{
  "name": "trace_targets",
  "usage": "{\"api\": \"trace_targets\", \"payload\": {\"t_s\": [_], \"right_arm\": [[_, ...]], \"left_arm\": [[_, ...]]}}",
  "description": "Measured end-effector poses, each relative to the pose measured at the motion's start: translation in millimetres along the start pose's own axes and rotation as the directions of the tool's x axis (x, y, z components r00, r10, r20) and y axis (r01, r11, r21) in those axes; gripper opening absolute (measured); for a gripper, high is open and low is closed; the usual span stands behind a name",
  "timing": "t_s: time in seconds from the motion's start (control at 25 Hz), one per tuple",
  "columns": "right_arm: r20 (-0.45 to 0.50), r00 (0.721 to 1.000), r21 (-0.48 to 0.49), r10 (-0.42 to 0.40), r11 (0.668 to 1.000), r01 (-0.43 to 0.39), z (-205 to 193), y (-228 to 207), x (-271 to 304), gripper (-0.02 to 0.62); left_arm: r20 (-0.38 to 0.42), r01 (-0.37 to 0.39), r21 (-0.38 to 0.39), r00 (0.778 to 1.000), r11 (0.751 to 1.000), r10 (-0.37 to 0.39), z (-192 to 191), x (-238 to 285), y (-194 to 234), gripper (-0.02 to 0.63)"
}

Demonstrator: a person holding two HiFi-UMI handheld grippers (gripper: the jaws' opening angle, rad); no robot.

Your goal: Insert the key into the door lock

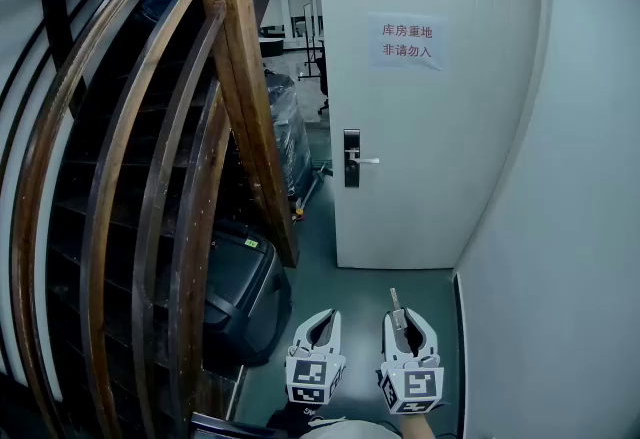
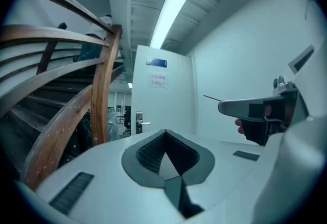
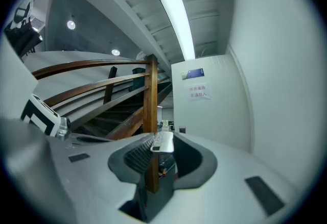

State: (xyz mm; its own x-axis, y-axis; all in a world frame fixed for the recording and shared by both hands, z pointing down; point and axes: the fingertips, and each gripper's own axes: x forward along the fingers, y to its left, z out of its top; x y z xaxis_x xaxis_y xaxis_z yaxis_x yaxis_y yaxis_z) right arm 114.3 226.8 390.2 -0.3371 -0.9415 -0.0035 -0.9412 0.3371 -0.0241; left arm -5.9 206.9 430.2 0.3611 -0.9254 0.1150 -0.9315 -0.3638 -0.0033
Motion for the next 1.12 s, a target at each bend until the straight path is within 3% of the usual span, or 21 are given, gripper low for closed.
{"api": "trace_targets", "payload": {"t_s": [0.64, 0.92, 1.12], "right_arm": [[-0.016, 1.000, 0.018, 0.011, 1.000, -0.011, -10.1, -8.8, -19.7, 0.118], [-0.032, 0.999, 0.016, 0.028, 1.000, -0.027, -15.8, -21.6, -35.7, 0.118], [-0.041, 0.998, 0.026, 0.040, 0.999, -0.039, -19.4, -28.2, -45.3, 0.118]], "left_arm": [[-0.026, 0.010, -0.026, 1.000, 1.000, -0.011, -13.0, -3.2, -29.0, 0.006], [-0.048, 0.037, -0.041, 0.998, 0.998, -0.039, -25.7, 3.7, -62.0, 0.005], [-0.071, 0.012, -0.044, 0.997, 0.999, -0.016, -33.7, 0.3, -67.8, 0.005]]}}
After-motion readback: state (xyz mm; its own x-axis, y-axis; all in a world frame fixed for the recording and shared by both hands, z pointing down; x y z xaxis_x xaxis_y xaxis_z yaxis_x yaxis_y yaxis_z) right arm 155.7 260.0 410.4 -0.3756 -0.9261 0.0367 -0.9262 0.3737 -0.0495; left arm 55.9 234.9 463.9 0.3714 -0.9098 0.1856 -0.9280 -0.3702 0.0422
